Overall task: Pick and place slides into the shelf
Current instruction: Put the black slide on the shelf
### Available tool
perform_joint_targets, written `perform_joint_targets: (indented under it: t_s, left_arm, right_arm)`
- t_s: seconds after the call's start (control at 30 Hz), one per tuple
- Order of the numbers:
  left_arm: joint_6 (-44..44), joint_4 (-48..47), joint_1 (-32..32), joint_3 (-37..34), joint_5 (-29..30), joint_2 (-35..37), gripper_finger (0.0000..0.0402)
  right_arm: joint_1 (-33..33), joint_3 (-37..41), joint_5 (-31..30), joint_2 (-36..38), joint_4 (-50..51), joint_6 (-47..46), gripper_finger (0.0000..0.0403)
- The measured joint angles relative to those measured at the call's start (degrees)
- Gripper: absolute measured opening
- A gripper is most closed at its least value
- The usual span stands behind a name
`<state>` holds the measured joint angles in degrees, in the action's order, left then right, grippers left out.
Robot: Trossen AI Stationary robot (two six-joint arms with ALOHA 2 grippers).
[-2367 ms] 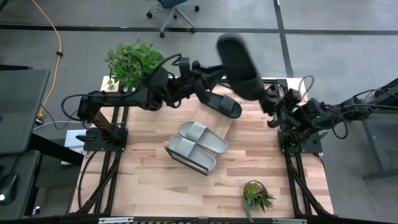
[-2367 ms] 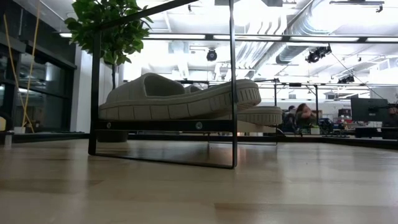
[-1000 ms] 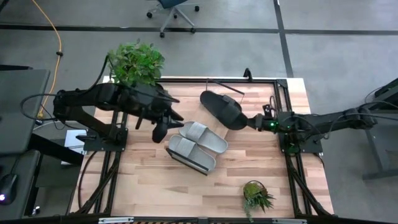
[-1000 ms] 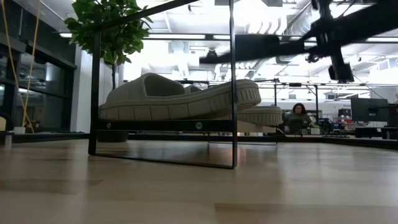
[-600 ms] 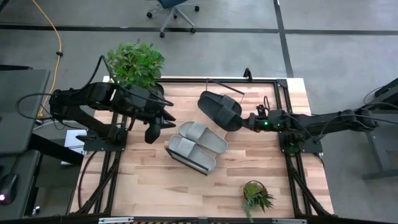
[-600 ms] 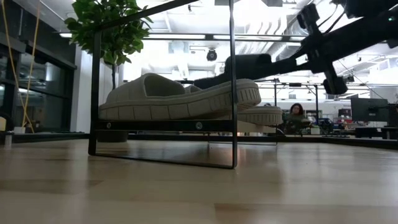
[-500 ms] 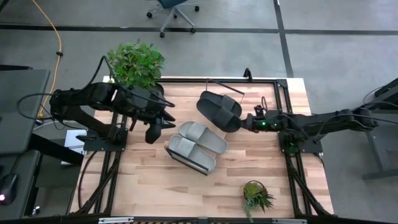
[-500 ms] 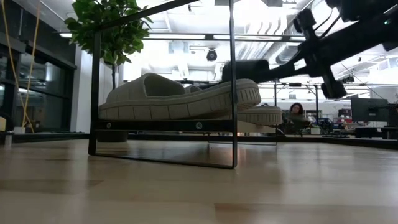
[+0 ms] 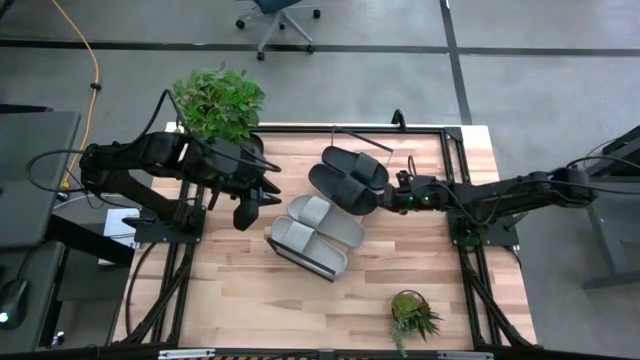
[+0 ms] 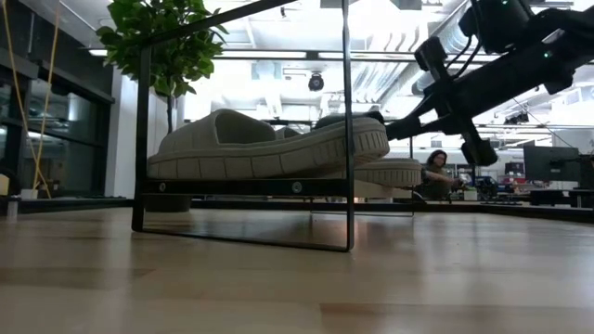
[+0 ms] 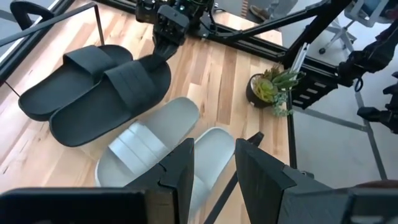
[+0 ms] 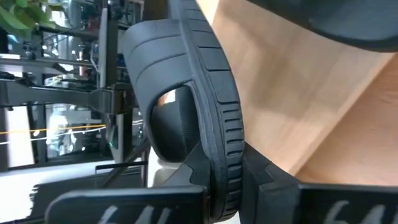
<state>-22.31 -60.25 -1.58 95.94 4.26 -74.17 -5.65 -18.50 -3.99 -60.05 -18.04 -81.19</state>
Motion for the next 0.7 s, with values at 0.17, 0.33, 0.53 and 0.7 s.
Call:
perform_joint_targets:
  t_s: [0.17, 0.33, 0.53, 0.7]
  left_arm:
    - [0.00, 0.00, 0.00, 0.00, 0.30, 0.00, 0.0106]
    - [-0.01, -0.02, 0.00, 0.00, 0.30, -0.02, 0.0106]
    - [0.00, -0.01, 0.00, 0.00, 0.30, -0.02, 0.0106]
    - [-0.01, -0.02, 0.00, 0.00, 0.30, -0.02, 0.0106]
  right_arm:
    - [-0.74, -0.19, 0.94, -2.62, -0.83, -0.85, 0.0012]
    - [-1.14, -0.17, 1.60, -4.03, -0.62, -1.11, 0.0012]
    - [-1.14, -0.17, 1.28, -4.51, -0.54, -2.42, 0.0012]
    - [-1.74, -0.17, 1.27, -4.57, 0.41, -3.23, 0.0012]
